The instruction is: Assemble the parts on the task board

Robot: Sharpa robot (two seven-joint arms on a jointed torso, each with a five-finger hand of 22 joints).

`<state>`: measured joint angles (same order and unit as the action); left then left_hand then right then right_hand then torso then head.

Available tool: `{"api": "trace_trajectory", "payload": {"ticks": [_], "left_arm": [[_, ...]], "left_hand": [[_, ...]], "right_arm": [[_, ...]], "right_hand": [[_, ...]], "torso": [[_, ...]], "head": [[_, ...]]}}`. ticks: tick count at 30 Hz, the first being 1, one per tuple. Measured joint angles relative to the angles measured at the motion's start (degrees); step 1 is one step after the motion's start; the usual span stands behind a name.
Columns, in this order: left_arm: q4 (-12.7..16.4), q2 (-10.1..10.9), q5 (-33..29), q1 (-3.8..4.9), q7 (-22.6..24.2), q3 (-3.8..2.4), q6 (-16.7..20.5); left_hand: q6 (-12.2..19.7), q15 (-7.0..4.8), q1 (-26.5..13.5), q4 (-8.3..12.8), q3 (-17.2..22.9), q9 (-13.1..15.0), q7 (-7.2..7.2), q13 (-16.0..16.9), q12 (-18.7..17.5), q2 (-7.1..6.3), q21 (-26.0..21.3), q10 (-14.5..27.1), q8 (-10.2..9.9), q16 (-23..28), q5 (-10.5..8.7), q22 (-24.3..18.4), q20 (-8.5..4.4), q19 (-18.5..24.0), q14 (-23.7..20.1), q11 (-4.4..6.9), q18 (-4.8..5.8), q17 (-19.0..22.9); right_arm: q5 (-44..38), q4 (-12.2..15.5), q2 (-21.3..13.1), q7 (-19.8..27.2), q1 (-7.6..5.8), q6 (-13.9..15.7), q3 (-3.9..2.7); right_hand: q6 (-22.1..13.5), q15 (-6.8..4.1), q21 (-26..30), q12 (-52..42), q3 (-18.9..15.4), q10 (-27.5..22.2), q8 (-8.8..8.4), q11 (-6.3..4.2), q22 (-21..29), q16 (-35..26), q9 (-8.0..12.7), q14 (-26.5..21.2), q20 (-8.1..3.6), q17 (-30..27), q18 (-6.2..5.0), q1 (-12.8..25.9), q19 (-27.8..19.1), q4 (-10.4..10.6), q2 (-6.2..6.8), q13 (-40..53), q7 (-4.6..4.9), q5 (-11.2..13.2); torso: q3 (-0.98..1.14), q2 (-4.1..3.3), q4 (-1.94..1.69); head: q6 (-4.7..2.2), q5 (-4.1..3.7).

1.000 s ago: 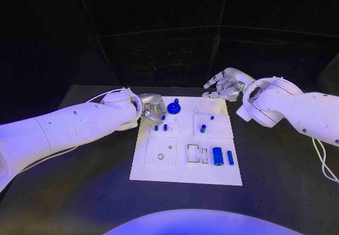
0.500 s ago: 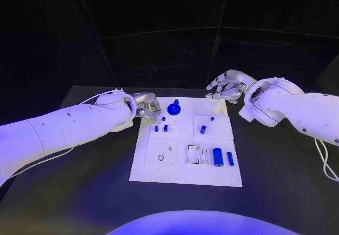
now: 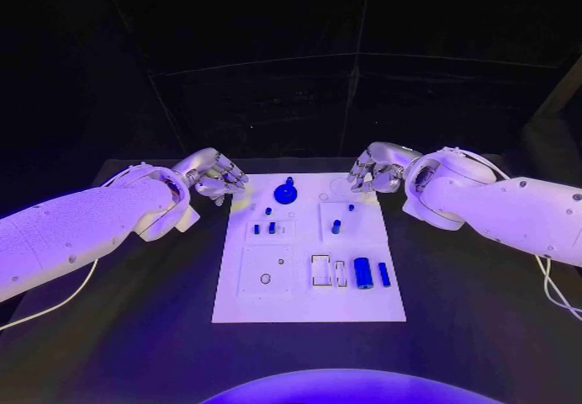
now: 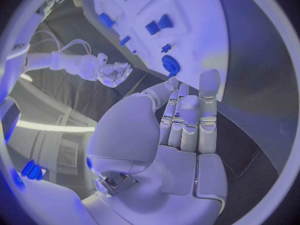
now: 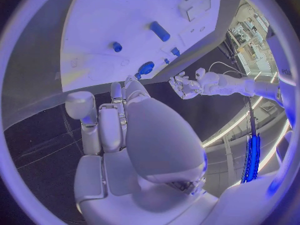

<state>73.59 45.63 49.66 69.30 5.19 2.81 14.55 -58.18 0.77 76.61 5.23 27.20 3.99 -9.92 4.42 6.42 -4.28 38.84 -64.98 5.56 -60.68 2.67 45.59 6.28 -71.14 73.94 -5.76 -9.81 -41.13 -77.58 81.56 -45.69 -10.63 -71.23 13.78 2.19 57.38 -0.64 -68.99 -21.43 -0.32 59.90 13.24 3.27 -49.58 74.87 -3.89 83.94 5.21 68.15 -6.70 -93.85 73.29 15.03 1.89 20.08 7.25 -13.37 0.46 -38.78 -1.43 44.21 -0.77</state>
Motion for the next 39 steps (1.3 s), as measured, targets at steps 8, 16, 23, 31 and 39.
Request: {"api": "trace_trajectory", "payload": {"ticks": [8, 16, 23, 31, 39], "left_arm": [[2.2, 2.1, -24.8, 0.01, 9.8, 0.04, -0.6], [3.4, 2.8, -36.8, -0.07, 13.9, 0.07, -1.5], [3.4, 2.9, -40.3, -0.11, 15.1, 0.08, -1.6], [3.5, 2.9, -41.8, -0.13, 15.4, 0.09, -1.6], [3.6, 2.8, -42.3, -0.15, 15.4, 0.1, -1.6]], "left_hand": [[-0.2, 0.06, -0.8, -0.7, -0.4, 0.0, 0.19, 0.3, 1.4, -0.09, -3.3, -0.4, 0.0, 5.2, 0.0, -2.5, 0.18, 1.9, -3.7, 0.04, 0.02, 7.3], [-0.4, -0.15, -0.8, -0.6, -0.6, 0.0, 0.4, 0.4, 1.8, -0.09, -3.7, -0.7, 0.0, 5.5, 0.0, -2.7, 0.18, 1.9, -3.9, 0.25, 0.03, 7.8], [-0.6, -0.15, -0.8, -0.5, -0.7, 0.0, 0.2, 0.4, 1.8, -0.09, -3.8, -0.7, 0.0, 5.5, 0.0, -2.8, 0.18, 1.9, -3.9, 0.25, 0.03, 8.0], [-0.6, -0.14, -0.8, -0.5, -0.8, 0.0, 0.2, 0.4, 2.0, -0.09, -3.8, -0.7, 0.2, 5.5, 0.0, -2.8, 0.18, 1.9, -3.9, 0.25, 0.04, 8.1], [-0.6, 0.06, -0.8, -0.4, -0.9, 0.0, 0.2, 0.5, 2.2, -0.09, -4.0, -0.6, 0.2, 5.7, 0.0, -2.9, 0.18, 1.9, -4.1, 0.24, 0.05, 8.2]], "right_arm": [[-8.3, -0.9, 0.4, -0.3, 2.52, -0.3, 0.06], [-11.9, -1.1, 0.8, -1.4, 2.98, -1.2, 0.03], [-12.2, -0.9, 1.2, -1.6, 3.11, -2.7, 0.02], [-12.1, -1.1, 1.9, -1.6, 3.26, -4.1, 0.02], [-12.0, -1.4, 2.7, -1.6, 3.53, -5.3, 0.03]], "right_hand": [[-0.7, 0.12, 0.0, 4.0, -0.2, -0.6, -2.66, 0.96, -0.2, 0.0, 0.2, 0.1, 0.44, 0.4, 0.0, 1.4, 0.4, 0.8, 1.45, -4.7, 0.73, 3.7], [-0.8, 0.65, 0.0, 5.4, -0.5, -0.3, -3.97, 1.55, -0.4, -0.4, 0.1, 0.2, 0.95, -0.1, 0.01, 3.0, 0.9, 1.1, 2.0, -7.4, 1.48, 3.2], [-0.4, 0.85, 0.0, 6.0, -0.2, -0.1, -4.5, 1.76, -0.4, -0.5, 0.1, 0.0, 0.94, -0.1, 0.0, 3.0, 0.9, 0.8, 1.92, -8.8, 1.9, 1.5], [0.8, 0.85, 0.0, 6.8, 2.9, 1.1, -4.97, 1.74, -0.8, -0.5, 0.1, 0.0, 0.94, 0.2, 0.0, 0.5, 0.9, -0.3, 0.96, -10.9, 1.78, 0.8], [1.6, 0.85, -0.4, 7.7, 5.7, 2.5, -5.46, 1.43, -1.2, -0.5, 0.1, 0.0, 0.72, 0.5, 0.02, -0.6, 1.2, -1.1, 1.18, -12.4, 1.65, 0.8]], "torso": [[-0.04, -0.01, -0.04], [-0.04, -0.02, -0.04], [-0.01, -0.05, -0.02], [-0.02, -0.07, 0.03], [-0.04, -0.07, 0.03]], "head": [[-0.58, -1.8], [-0.69, -2.05], [-0.69, -1.85], [-0.62, -1.78], [-0.48, -1.81]]}}
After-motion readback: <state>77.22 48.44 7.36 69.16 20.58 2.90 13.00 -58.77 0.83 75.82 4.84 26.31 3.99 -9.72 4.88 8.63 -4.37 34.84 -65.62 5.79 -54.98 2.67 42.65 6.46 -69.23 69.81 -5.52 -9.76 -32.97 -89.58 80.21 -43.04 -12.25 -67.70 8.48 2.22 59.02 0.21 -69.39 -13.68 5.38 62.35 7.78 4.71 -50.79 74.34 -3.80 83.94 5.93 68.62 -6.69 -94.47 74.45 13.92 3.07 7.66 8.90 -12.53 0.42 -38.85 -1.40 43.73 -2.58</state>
